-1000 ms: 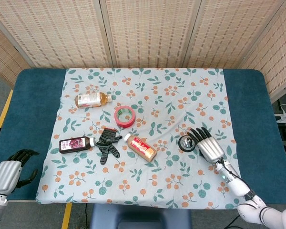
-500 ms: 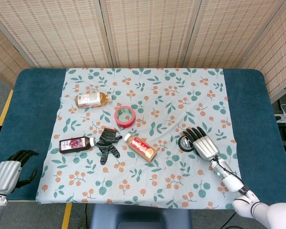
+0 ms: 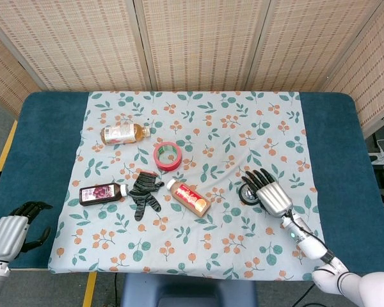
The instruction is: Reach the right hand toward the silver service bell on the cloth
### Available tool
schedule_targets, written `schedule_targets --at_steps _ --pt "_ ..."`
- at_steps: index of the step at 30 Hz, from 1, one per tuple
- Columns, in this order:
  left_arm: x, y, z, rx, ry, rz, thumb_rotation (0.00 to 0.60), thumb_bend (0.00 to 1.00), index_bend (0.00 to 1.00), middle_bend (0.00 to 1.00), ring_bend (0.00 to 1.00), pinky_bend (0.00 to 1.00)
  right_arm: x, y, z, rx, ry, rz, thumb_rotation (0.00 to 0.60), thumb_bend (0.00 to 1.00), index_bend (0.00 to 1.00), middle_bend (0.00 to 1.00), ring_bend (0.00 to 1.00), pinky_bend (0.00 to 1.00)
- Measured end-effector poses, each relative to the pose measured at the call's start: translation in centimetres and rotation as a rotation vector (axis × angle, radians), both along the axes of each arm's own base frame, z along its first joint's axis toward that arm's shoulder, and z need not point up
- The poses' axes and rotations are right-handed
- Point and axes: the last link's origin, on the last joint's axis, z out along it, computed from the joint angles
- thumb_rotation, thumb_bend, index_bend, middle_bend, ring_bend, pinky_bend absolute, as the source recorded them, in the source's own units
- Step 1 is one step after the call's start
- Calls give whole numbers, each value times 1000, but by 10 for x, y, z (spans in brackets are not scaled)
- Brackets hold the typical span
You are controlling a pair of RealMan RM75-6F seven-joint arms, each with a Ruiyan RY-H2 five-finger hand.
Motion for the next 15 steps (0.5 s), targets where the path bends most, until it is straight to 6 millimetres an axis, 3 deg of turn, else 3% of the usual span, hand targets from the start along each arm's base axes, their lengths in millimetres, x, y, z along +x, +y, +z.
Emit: schedule_targets --at_steps 8,15 --pt "0 0 1 0 -3 5 600 390 290 273 213 351 1 7 13 -36 6 35 600 1000 0 12 0 41" --pt "2 -2 1 7 6 -4 600 391 290 274 213 351 -13 39 55 -147 28 38 600 1000 0 12 0 41"
